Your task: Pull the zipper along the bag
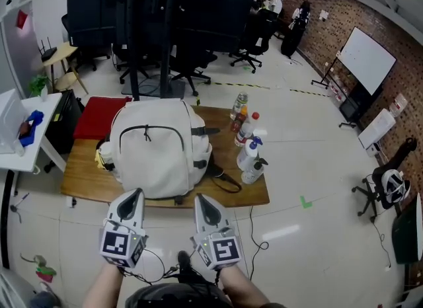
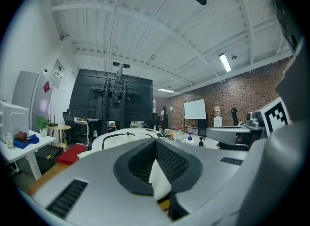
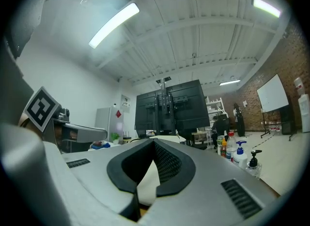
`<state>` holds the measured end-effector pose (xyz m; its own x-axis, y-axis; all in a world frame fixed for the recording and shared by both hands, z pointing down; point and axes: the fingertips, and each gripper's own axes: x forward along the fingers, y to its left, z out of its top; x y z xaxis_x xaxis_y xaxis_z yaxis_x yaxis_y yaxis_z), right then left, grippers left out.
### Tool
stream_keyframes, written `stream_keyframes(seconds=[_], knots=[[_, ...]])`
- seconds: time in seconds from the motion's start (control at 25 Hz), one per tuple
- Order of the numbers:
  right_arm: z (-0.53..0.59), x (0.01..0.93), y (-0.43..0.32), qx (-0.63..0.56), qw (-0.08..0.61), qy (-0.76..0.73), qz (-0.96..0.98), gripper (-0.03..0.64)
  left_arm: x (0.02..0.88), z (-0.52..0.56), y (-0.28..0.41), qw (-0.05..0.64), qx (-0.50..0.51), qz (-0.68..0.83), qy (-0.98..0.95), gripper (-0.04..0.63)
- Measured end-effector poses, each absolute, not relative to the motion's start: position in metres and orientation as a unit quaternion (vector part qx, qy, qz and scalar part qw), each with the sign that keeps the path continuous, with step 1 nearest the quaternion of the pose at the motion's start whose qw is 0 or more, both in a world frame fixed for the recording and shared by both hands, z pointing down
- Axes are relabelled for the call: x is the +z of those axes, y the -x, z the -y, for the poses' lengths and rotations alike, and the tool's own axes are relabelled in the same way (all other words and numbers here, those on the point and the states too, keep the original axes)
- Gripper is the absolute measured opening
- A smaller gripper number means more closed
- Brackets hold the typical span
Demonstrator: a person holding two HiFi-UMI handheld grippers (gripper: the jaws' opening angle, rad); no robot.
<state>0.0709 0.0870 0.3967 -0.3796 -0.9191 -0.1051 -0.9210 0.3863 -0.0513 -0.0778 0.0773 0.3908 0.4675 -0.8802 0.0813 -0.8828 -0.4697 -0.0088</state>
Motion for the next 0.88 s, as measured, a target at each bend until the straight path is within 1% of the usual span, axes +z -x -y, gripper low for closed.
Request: stream_keyframes(seconds=[0.52,0.72,0.88], knots=[[-0.007,0.402,-0.11,0.004,0.055,0.52,-0.853,0.028,0.398,0.0,0.047,0.021,0.042,0.554,-0.831,0.034],[0.022,0.412,-0.116,-0.013,0.042,0.501,-0.864,0.028,0.401,0.026,0.038,0.02,0.043,0.569,-0.821,0.034],[0.043,0.419,-0.118,-0.013,0.045,0.488,-0.871,0.028,0.41,0.038,0.037,0.032,0.051,0.577,-0.815,0.034]])
